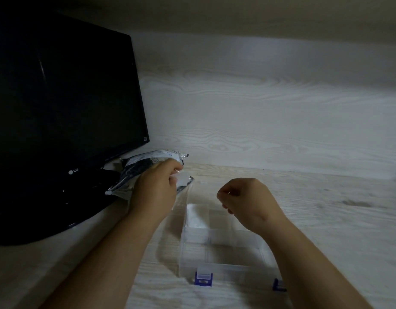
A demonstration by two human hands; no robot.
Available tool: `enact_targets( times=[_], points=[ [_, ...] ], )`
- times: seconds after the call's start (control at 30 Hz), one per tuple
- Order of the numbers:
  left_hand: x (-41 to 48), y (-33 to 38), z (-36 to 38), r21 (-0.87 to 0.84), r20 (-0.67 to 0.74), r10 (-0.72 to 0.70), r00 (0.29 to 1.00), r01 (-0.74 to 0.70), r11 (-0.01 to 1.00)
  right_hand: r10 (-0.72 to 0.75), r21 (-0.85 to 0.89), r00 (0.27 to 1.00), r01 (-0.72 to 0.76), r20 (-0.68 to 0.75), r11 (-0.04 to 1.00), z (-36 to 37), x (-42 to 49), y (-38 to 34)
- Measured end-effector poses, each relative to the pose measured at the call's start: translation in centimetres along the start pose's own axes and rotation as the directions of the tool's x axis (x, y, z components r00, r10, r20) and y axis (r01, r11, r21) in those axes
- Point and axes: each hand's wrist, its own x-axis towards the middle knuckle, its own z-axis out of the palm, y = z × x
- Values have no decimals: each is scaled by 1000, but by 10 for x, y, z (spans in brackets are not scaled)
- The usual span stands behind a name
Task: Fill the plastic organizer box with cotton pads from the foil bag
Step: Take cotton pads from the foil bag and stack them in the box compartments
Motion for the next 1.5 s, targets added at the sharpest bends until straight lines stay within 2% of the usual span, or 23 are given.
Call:
enact_targets(
  times=[0.1, 0.23, 0.3, 0.57, 0.67, 0.8, 0.9, 1.03, 1.17, 1.4, 1.5],
  points=[
    [0, 9, 0, -179, -12, -52, 999, 49, 983, -4, 42, 999, 6, -39, 999, 1, 1, 1],
    [-3, 21, -1, -461, 146, -155, 977, 205, 863, 6, 93, 994, 4, -106, 996, 1, 4, 2],
    [-5, 26, -1, -530, 220, -162, 962, 258, 808, 21, 115, 993, -7, -116, 993, 1, 4, 3],
    [-10, 37, 1, -582, 386, -120, 915, 342, 738, 51, 270, 995, -26, -84, 963, 1, 2, -3],
    [-12, 37, 2, -563, 449, -92, 889, 361, 744, 96, 371, 990, -50, -107, 927, -1, 2, -5],
    [-12, 35, 3, -539, 415, -147, 898, 373, 755, 155, 448, 978, -77, -139, 891, -3, 2, -4],
    [-11, 35, 4, -573, 381, -211, 900, 409, 710, 183, 494, 975, -100, -123, 864, -5, 1, -4],
    [-10, 34, 6, -646, 403, -220, 888, 447, 619, 187, 493, 978, -118, -92, 862, -4, 2, -3],
    [-11, 38, 5, -676, 437, -188, 880, 459, 577, 179, 488, 981, -121, -74, 865, -2, 3, -2],
    [-12, 39, 6, -639, 441, -166, 882, 439, 631, 155, 422, 987, -124, -39, 898, -1, 0, -4],
    [-13, 40, 8, -648, 444, -160, 882, 440, 622, 161, 360, 986, -140, -29, 922, -1, 0, -5]
  ],
)
